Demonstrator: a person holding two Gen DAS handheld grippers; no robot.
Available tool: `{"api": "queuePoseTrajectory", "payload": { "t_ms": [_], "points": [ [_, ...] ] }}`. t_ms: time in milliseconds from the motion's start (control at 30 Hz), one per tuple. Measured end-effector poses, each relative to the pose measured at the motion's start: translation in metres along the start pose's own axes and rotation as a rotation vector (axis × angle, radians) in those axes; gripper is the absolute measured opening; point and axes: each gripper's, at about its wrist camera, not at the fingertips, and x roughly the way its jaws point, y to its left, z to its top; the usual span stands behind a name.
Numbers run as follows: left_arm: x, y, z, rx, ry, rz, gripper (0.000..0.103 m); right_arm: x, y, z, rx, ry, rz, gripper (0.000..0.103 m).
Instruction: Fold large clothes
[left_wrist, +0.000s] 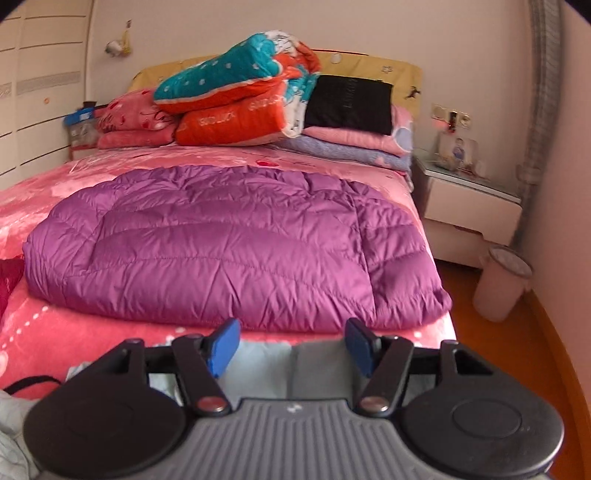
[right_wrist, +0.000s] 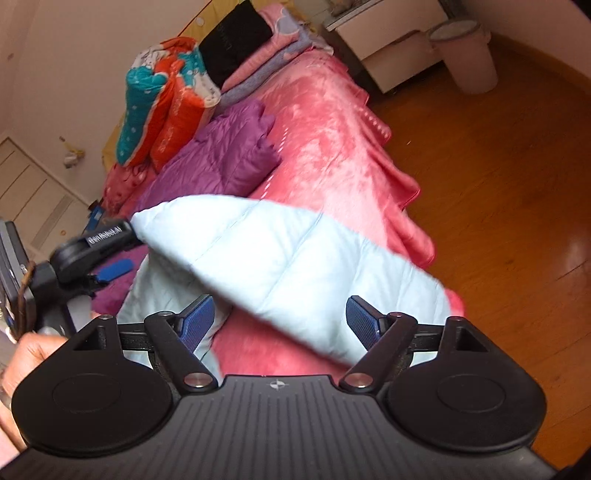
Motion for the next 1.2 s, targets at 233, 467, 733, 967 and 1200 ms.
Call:
{"api": "queuePoseTrajectory", "payload": {
  "t_ms": [233, 467, 733, 967, 1200],
  "points": [
    [-0.025, 0.015, -0.015, 0.024, -0.008, 0.039, 0.063, -0.005, 0.015, -0.008, 0.002, -0.055, 0.104, 0.097],
    [-0.062, 0.04, -0.057, 0.084, 0.014, 0.092, 0.064, 0.002, 0.056, -0.026, -0.145, 0.007, 0.292, 0.094],
    [-0.06, 0.05, -0.087, 0.055, 0.069, 0.112, 0.064, 0.037, 0.016, -0.006, 0.116, 0.041, 0.104, 0.094],
    [-0.059, 0.051, -0.103, 0.034, 0.057, 0.107, 0.065, 0.028, 0.004, 0.03, 0.069, -0.271, -0.047, 0.099],
    [-0.059, 0.057, -0.109, -0.007, 0.053, 0.076, 0.068, 0.063, 0.035, 0.05, -0.111, -0.372, -0.036, 0.101]
  ]
}}
